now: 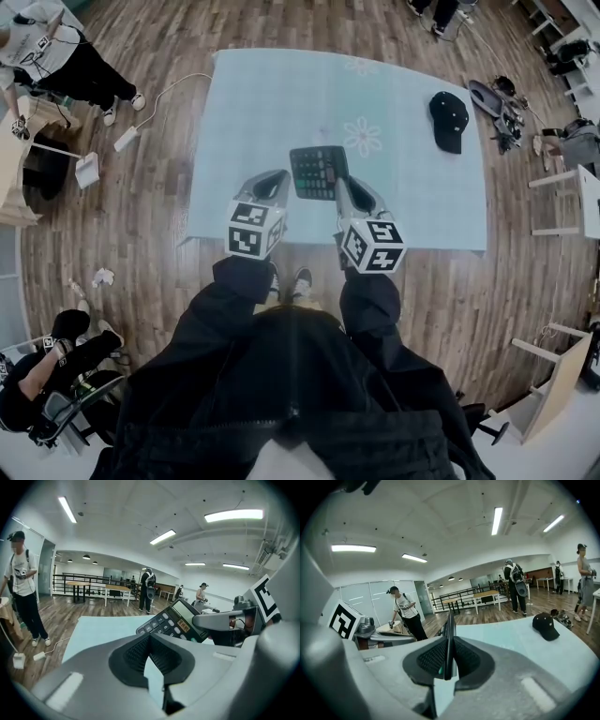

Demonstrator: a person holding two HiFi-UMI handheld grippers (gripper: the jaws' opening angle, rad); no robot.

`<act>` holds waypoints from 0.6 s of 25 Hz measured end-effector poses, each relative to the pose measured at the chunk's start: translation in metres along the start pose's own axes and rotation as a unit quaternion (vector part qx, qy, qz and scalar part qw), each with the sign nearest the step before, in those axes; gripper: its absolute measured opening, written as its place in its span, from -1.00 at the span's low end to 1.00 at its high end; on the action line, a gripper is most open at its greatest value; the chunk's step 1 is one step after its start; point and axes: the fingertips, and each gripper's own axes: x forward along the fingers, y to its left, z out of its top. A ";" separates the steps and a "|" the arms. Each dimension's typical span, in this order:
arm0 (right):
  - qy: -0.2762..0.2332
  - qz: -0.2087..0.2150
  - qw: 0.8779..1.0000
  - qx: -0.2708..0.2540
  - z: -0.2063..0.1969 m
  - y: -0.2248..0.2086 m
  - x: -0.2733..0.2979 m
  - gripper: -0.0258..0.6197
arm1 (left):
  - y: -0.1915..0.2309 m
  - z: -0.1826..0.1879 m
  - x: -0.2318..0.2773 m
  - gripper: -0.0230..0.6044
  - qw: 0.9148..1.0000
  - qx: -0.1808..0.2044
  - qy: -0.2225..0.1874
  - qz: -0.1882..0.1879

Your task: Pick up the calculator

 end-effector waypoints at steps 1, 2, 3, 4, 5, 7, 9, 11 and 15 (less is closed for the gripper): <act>-0.008 -0.001 1.000 -0.003 0.007 0.001 -0.003 -0.79 | 0.001 0.005 -0.001 -0.92 1.000 0.003 -0.003 0.001; -0.016 -0.002 1.000 -0.006 0.014 0.002 -0.006 -0.79 | 0.001 0.010 -0.003 -0.92 1.000 0.005 -0.007 0.002; -0.026 -0.003 1.000 -0.010 0.022 0.003 -0.008 -0.79 | 0.001 0.016 -0.004 -0.92 1.000 0.008 -0.012 0.002; -0.036 -0.004 0.999 -0.015 0.031 0.004 -0.011 -0.79 | 0.001 0.022 -0.006 -0.92 1.000 0.012 -0.018 0.002; -0.046 -0.005 0.999 -0.021 0.041 0.006 -0.013 -0.79 | 0.000 0.030 -0.007 -0.92 1.000 0.015 -0.025 0.001; -0.064 -0.007 0.997 -0.035 0.061 0.010 -0.018 -0.79 | -0.002 0.046 -0.010 -0.92 0.999 0.023 -0.038 0.000; -0.081 -0.009 0.995 -0.050 0.079 0.014 -0.024 -0.79 | -0.006 0.061 -0.014 -0.92 0.998 0.032 -0.052 -0.003; -0.099 -0.009 0.993 -0.062 0.095 0.017 -0.031 -0.79 | -0.010 0.077 -0.018 -0.92 0.997 0.043 -0.068 -0.006; -0.129 -0.008 0.988 -0.082 0.124 0.024 -0.041 -0.79 | -0.015 0.111 -0.026 -0.92 0.992 0.070 -0.102 -0.009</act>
